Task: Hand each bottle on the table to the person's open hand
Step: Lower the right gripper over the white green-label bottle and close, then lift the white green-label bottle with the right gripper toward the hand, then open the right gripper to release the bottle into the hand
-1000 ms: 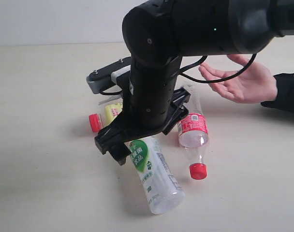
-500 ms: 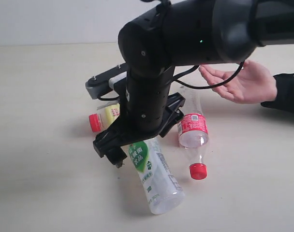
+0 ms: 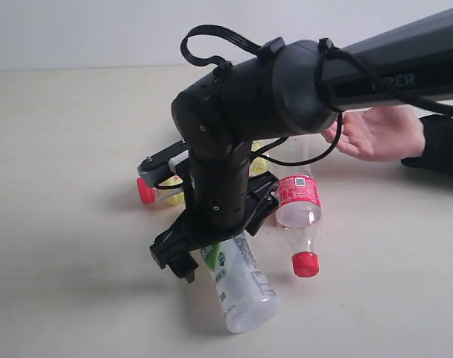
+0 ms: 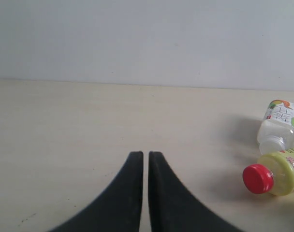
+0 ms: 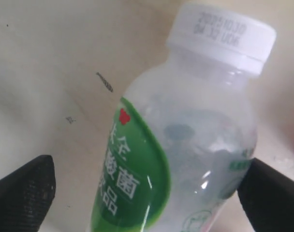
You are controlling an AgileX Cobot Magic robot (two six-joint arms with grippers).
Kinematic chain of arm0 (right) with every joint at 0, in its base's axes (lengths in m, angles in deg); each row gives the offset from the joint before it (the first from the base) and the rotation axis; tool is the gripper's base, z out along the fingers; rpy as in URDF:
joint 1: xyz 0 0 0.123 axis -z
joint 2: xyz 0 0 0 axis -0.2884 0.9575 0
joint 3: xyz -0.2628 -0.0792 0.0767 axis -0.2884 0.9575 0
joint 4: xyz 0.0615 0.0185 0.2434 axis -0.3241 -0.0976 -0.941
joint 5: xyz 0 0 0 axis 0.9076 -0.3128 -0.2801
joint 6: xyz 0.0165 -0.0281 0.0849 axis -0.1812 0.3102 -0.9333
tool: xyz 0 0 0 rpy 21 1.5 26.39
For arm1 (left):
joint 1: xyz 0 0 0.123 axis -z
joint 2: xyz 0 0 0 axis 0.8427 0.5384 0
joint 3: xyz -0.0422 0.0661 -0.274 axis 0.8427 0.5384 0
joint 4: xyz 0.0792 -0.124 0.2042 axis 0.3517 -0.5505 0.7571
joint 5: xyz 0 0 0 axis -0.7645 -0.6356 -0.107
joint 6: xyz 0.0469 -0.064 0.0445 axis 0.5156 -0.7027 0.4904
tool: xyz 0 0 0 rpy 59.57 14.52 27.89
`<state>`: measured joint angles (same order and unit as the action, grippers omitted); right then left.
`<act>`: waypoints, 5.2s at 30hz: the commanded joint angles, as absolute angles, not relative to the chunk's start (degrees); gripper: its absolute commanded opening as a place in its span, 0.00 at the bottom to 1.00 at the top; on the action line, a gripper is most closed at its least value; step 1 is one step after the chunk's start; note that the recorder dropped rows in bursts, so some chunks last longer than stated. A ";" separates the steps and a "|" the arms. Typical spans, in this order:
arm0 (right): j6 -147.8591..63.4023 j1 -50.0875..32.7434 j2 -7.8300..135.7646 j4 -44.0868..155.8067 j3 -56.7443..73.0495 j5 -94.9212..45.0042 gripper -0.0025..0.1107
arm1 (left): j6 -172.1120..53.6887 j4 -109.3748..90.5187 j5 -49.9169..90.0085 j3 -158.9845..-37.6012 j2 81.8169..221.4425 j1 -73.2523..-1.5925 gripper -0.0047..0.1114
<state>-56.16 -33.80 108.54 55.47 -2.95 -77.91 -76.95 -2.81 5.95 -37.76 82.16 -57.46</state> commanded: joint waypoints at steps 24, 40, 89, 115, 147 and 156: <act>-56.16 -33.90 109.02 55.86 -3.28 -77.22 0.77 | -76.72 -2.73 6.00 -37.60 81.82 -57.63 0.10; -56.46 -33.90 109.02 54.33 -3.28 -79.42 0.09 | -76.72 -2.73 6.00 -37.60 81.82 -57.63 0.10; -50.47 -8.08 84.53 58.62 -3.28 -87.94 0.02 | -76.72 -2.73 6.00 -37.60 81.82 -57.63 0.10; -48.16 2.71 104.06 58.40 -16.57 -90.53 0.02 | -76.72 -2.73 6.00 -37.60 81.82 -57.63 0.10; -49.95 2.71 103.68 60.56 -16.57 -89.19 0.77 | -76.72 -2.73 6.00 -37.60 81.82 -57.63 0.10; -49.83 2.71 95.17 60.68 -16.46 -85.43 0.77 | -76.72 -2.73 6.00 -37.60 81.82 -57.63 0.10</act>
<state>-49.92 2.43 98.67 60.09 -16.17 -87.51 -76.95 -2.81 5.95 -37.76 82.16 -57.46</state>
